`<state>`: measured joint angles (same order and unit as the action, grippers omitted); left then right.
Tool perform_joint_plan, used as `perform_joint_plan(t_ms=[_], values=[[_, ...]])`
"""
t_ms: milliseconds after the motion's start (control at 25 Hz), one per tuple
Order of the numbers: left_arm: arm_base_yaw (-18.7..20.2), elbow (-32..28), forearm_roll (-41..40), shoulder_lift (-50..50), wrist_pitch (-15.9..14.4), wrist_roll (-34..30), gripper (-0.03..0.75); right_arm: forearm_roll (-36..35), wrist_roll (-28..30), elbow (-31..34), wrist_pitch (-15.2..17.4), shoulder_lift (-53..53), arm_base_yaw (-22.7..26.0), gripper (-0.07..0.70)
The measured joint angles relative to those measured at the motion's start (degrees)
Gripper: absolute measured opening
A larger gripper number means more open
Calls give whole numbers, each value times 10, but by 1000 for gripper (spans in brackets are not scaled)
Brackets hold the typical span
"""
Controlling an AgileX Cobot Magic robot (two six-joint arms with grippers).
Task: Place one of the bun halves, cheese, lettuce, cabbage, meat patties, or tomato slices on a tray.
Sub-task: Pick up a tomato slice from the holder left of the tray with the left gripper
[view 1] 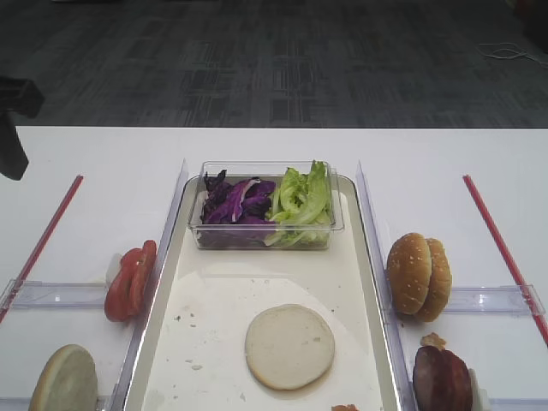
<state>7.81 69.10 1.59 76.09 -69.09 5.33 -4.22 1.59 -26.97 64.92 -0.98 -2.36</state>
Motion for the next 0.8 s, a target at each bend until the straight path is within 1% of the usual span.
perform_joint_plan(t_ms=[120, 320, 680, 800], values=[[0, 15, 0, 29, 0, 0, 327, 0, 0, 0, 0, 0, 0, 450], [0, 23, 0, 64, 0, 0, 327, 0, 0, 0, 0, 0, 0, 450], [0, 24, 0, 71, 0, 5, 327, 0, -1, 0, 0, 0, 0, 450], [14, 24, 0, 71, 3, 6, 327, 0, -1, 0, 0, 0, 0, 450]])
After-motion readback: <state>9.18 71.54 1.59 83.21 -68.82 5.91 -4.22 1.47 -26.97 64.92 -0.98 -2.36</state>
